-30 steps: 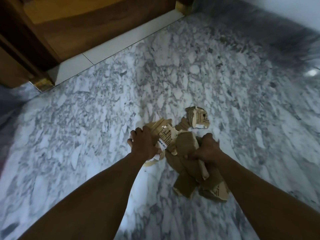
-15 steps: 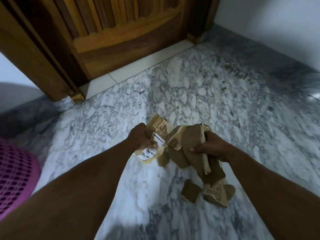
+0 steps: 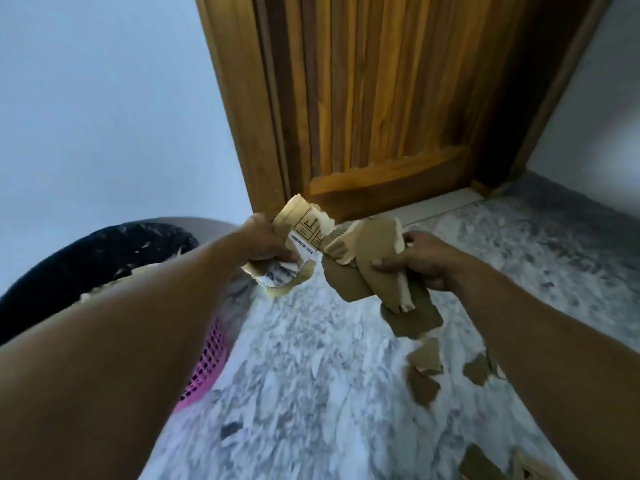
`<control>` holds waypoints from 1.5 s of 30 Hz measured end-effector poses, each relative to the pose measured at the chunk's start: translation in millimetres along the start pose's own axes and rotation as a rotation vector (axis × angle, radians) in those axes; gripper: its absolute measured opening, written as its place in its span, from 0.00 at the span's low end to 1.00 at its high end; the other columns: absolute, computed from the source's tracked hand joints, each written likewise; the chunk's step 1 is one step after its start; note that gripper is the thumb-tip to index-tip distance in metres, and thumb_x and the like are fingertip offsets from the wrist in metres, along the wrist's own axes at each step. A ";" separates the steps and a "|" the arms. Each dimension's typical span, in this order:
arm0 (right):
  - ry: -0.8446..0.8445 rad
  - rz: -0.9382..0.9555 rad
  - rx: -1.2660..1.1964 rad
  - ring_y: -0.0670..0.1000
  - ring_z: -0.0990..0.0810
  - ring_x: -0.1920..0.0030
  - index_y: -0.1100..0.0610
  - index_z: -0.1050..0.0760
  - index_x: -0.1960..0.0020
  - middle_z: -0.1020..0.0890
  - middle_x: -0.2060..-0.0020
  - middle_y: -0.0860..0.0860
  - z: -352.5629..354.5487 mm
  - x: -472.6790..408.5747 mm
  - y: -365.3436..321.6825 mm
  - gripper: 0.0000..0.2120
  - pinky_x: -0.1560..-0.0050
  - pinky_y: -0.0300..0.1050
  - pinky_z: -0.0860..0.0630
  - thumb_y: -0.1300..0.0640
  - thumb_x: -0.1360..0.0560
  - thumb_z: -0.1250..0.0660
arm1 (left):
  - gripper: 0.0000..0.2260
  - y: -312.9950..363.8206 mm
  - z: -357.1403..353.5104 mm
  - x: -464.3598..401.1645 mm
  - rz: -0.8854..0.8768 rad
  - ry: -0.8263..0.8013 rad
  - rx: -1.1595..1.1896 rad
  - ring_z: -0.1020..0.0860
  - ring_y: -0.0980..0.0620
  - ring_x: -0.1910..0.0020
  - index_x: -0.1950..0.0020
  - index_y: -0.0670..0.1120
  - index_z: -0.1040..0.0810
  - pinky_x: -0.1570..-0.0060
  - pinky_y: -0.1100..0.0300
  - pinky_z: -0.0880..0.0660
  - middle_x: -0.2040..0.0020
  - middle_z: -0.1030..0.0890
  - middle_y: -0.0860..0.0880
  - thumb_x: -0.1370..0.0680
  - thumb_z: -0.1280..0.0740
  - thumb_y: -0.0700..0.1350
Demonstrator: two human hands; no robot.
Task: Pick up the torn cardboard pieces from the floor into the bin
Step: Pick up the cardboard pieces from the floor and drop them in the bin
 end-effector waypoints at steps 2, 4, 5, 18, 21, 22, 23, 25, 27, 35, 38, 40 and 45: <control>-0.032 0.018 0.026 0.54 0.19 0.51 0.59 0.25 0.41 0.18 0.51 0.54 -38.1 -2.5 -29.0 0.22 0.46 0.54 0.21 0.65 0.33 0.23 | 0.30 -28.3 42.8 11.9 0.054 0.048 0.025 0.22 0.44 0.47 0.40 0.42 0.25 0.46 0.50 0.22 0.44 0.22 0.44 0.38 0.19 0.47; -0.040 0.032 0.088 0.54 0.19 0.50 0.56 0.25 0.41 0.18 0.50 0.54 -76.2 -8.3 -52.5 0.24 0.47 0.53 0.20 0.61 0.35 0.21 | 0.31 -58.2 80.8 26.1 0.100 0.083 0.047 0.22 0.43 0.46 0.40 0.42 0.26 0.45 0.46 0.22 0.44 0.22 0.43 0.39 0.19 0.47; -0.042 0.042 0.102 0.53 0.19 0.50 0.55 0.25 0.43 0.18 0.50 0.53 -99.6 -9.5 -65.5 0.25 0.50 0.52 0.19 0.59 0.36 0.19 | 0.30 -76.7 100.1 34.5 0.128 0.103 0.068 0.21 0.42 0.47 0.41 0.42 0.26 0.45 0.46 0.21 0.44 0.22 0.43 0.39 0.19 0.46; -0.074 0.112 0.020 0.55 0.17 0.53 0.64 0.23 0.47 0.16 0.54 0.57 -325.1 -60.4 -120.8 0.22 0.49 0.51 0.19 0.59 0.36 0.19 | 0.28 -272.0 191.0 93.7 0.446 0.383 0.542 0.17 0.42 0.54 0.43 0.37 0.27 0.52 0.47 0.19 0.48 0.19 0.39 0.37 0.19 0.43; 0.009 0.172 0.196 0.56 0.20 0.44 0.61 0.27 0.43 0.20 0.43 0.54 -347.1 -68.6 -117.4 0.28 0.48 0.45 0.23 0.47 0.34 0.21 | 0.53 -295.5 169.2 92.0 0.513 0.215 0.447 0.25 0.36 0.37 0.29 0.38 0.38 0.39 0.43 0.25 0.32 0.29 0.35 0.43 0.23 0.67; 0.068 0.206 0.330 0.57 0.22 0.41 0.61 0.30 0.38 0.23 0.41 0.54 -350.9 -71.2 -115.1 0.32 0.48 0.46 0.25 0.44 0.33 0.23 | 0.58 -303.7 158.9 93.7 0.553 0.154 0.327 0.32 0.36 0.31 0.25 0.39 0.44 0.34 0.42 0.31 0.27 0.36 0.36 0.42 0.30 0.74; 0.141 0.253 0.462 0.58 0.25 0.39 0.60 0.33 0.34 0.26 0.38 0.55 -351.0 -70.7 -114.7 0.35 0.46 0.48 0.26 0.44 0.32 0.24 | 0.57 -312.8 156.8 95.0 0.578 0.176 0.149 0.39 0.37 0.27 0.23 0.41 0.49 0.30 0.41 0.37 0.24 0.42 0.36 0.39 0.36 0.77; 0.224 0.275 0.615 0.60 0.27 0.37 0.58 0.36 0.31 0.29 0.35 0.57 -348.2 -67.6 -107.7 0.34 0.44 0.49 0.25 0.48 0.30 0.25 | 0.51 -325.5 163.3 101.4 0.583 0.335 -0.174 0.46 0.37 0.25 0.23 0.43 0.50 0.28 0.40 0.44 0.24 0.46 0.38 0.33 0.40 0.75; 0.189 0.168 0.665 0.61 0.25 0.40 0.60 0.37 0.30 0.28 0.36 0.59 -346.7 -71.3 -87.3 0.32 0.50 0.46 0.25 0.54 0.28 0.27 | 0.44 -338.3 160.1 106.9 0.618 0.383 -0.229 0.47 0.36 0.26 0.24 0.43 0.47 0.29 0.39 0.45 0.25 0.47 0.39 0.29 0.38 0.69; 0.105 0.040 0.377 0.53 0.25 0.64 0.64 0.29 0.52 0.25 0.62 0.55 -314.0 -68.3 -46.3 0.06 0.70 0.43 0.28 0.62 0.25 0.33 | 0.24 -336.4 147.8 108.3 0.627 0.449 -0.114 0.29 0.36 0.38 0.33 0.39 0.33 0.41 0.47 0.28 0.36 0.32 0.36 0.24 0.32 0.49; 0.176 0.020 0.319 0.55 0.22 0.63 0.62 0.29 0.59 0.23 0.60 0.57 -276.5 -66.9 -41.3 0.05 0.70 0.45 0.24 0.64 0.27 0.33 | 0.22 -307.9 139.1 95.8 0.555 0.416 -0.083 0.26 0.36 0.41 0.35 0.40 0.31 0.41 0.48 0.26 0.38 0.30 0.36 0.26 0.31 0.47; 0.231 0.010 0.254 0.59 0.19 0.60 0.62 0.28 0.60 0.21 0.59 0.59 -242.9 -64.4 -36.4 0.04 0.64 0.53 0.18 0.67 0.31 0.34 | 0.23 -280.4 129.0 86.8 0.497 0.407 -0.044 0.24 0.37 0.44 0.37 0.41 0.28 0.43 0.47 0.23 0.40 0.27 0.37 0.29 0.30 0.47; 0.315 -0.059 0.198 0.64 0.19 0.58 0.64 0.25 0.57 0.20 0.57 0.61 -150.9 -47.4 -18.0 0.04 0.62 0.62 0.17 0.71 0.29 0.35 | 0.22 -193.7 90.4 76.5 0.339 0.409 0.128 0.24 0.38 0.40 0.35 0.38 0.26 0.40 0.51 0.25 0.38 0.24 0.37 0.29 0.31 0.38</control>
Point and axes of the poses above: each hand's wrist, its own x-axis away from the middle knuckle, its own z-axis out of the back of the hand, y = z × x, the point moved 8 cm from there along -x, towards the middle knuckle
